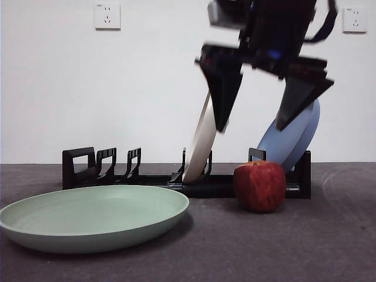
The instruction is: Take the green plate from the plate rack,put the plate on the table,take the apple from the table,put the apple in the plate
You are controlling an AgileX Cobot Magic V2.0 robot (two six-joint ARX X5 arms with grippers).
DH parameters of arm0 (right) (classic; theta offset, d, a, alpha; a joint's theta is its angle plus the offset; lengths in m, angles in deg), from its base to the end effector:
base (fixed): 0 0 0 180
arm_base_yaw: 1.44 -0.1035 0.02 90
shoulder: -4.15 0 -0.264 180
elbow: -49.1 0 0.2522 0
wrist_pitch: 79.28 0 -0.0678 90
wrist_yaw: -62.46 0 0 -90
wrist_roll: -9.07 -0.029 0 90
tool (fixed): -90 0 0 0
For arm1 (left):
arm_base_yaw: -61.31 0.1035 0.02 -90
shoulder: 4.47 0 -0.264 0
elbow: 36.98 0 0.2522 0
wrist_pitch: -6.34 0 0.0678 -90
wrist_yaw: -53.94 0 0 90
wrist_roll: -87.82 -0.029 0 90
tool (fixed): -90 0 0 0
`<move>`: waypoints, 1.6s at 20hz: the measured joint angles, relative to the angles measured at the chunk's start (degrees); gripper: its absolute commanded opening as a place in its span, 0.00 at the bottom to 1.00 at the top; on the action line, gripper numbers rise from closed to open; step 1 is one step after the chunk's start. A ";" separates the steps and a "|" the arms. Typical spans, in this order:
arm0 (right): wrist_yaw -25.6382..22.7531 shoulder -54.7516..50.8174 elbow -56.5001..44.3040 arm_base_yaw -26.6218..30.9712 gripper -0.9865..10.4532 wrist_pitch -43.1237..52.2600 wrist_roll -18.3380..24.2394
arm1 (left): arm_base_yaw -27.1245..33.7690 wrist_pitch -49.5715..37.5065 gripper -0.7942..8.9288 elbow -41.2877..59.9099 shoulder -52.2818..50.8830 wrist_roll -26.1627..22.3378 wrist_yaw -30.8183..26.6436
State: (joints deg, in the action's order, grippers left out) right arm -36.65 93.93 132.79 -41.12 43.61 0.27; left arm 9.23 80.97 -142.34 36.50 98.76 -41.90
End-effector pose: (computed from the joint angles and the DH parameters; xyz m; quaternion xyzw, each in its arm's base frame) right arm 0.2440 0.1965 0.2547 -0.1527 0.4930 0.1873 0.8358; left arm 0.0176 -0.0177 0.4868 -0.0443 0.1150 -0.3819 0.9160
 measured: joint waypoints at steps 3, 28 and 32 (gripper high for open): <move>-1.36 3.02 -0.04 0.00 0.55 2.14 0.00 | 0.00 0.00 0.50 0.00 0.00 -0.17 -0.02; 7.39 10.62 -0.04 8.52 0.41 3.98 4.79 | 0.00 0.02 0.50 0.00 0.00 -0.42 -0.22; 6.99 11.08 -0.04 8.63 0.23 4.46 4.79 | 0.00 0.02 0.50 0.00 0.00 -0.42 -0.22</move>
State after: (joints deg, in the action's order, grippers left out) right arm -29.65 105.01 132.75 -32.49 48.07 5.06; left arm 9.23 80.99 -142.34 36.50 98.34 -42.12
